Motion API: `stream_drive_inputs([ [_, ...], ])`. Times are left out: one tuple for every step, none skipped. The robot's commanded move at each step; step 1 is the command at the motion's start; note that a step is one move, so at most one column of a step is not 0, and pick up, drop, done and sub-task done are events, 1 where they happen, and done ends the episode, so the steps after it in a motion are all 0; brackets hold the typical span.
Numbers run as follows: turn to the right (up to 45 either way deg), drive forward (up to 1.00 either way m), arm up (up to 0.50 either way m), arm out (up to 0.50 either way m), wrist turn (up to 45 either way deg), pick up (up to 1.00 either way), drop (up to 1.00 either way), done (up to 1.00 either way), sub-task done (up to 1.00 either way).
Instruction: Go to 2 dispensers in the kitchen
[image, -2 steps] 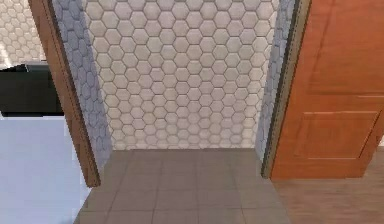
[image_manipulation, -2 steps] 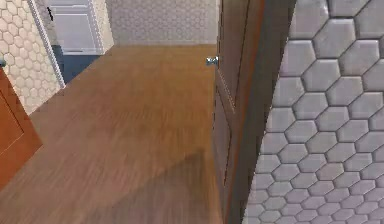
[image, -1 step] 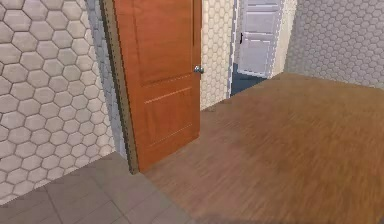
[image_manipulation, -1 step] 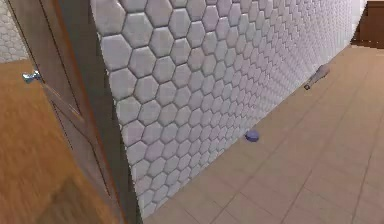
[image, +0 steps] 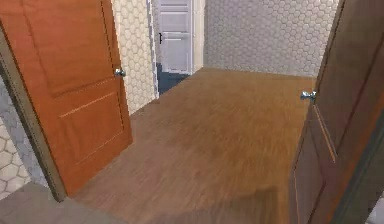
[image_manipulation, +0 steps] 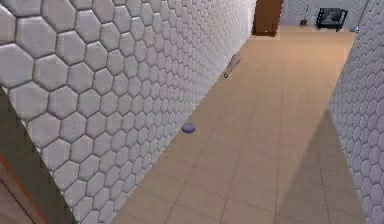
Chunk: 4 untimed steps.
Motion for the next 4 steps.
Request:
stream_drive_inputs([
  [0.0, 1.0, 0.0, 0.0, 0.0, 0.0, 0.0, 0.0, 0.0],
  [0.0, 1.0, 0.0, 0.0, 0.0, 0.0, 0.0, 0.0, 0.0],
  [0.0, 1.0, 0.0, 0.0, 0.0, 0.0, 0.0, 0.0, 0.0],
  [0.0, 0.7, 0.0, 0.0, 0.0, 0.0, 0.0, 0.0, 0.0],
])
